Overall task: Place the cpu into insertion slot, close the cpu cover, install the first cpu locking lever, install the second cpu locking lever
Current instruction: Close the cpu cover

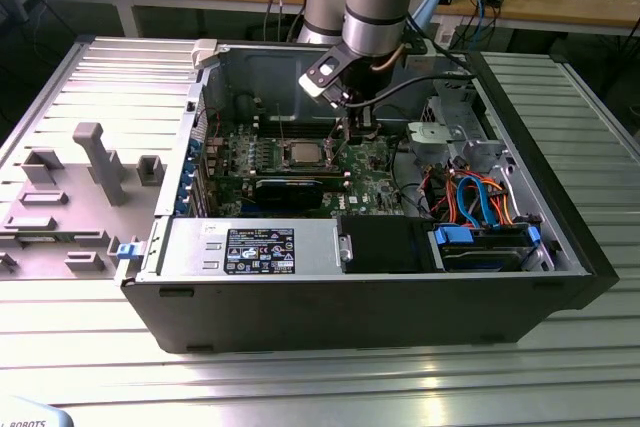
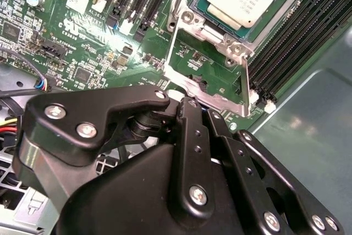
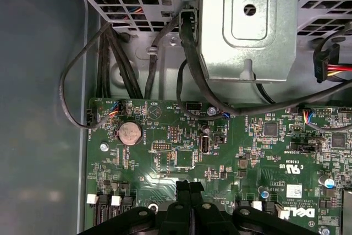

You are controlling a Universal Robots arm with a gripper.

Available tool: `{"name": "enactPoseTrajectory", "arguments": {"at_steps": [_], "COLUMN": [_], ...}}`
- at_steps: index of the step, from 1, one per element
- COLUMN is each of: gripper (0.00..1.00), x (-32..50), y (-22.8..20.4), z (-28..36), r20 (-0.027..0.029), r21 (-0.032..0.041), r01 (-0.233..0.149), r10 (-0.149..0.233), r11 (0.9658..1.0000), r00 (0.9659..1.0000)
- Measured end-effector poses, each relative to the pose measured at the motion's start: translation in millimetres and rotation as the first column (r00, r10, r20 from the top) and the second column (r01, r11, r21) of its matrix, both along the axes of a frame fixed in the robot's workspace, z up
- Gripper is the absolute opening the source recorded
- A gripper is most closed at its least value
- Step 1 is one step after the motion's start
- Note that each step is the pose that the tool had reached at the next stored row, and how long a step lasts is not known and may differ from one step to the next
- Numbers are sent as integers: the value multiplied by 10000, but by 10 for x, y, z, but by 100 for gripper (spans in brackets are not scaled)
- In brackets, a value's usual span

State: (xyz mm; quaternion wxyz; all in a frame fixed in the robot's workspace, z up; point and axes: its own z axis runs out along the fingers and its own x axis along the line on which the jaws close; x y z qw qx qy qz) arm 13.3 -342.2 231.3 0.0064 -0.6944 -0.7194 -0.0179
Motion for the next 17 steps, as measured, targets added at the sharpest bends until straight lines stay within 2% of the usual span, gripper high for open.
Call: {"name": "enactPoseTrajectory", "arguments": {"at_steps": [17], "gripper": [11], "x": [-15], "y": [0], "z": [-15], "r20": [-11], "r21": [7], "r01": [0], "r10": [0], "r11": [10000], "r00": [10000]}}
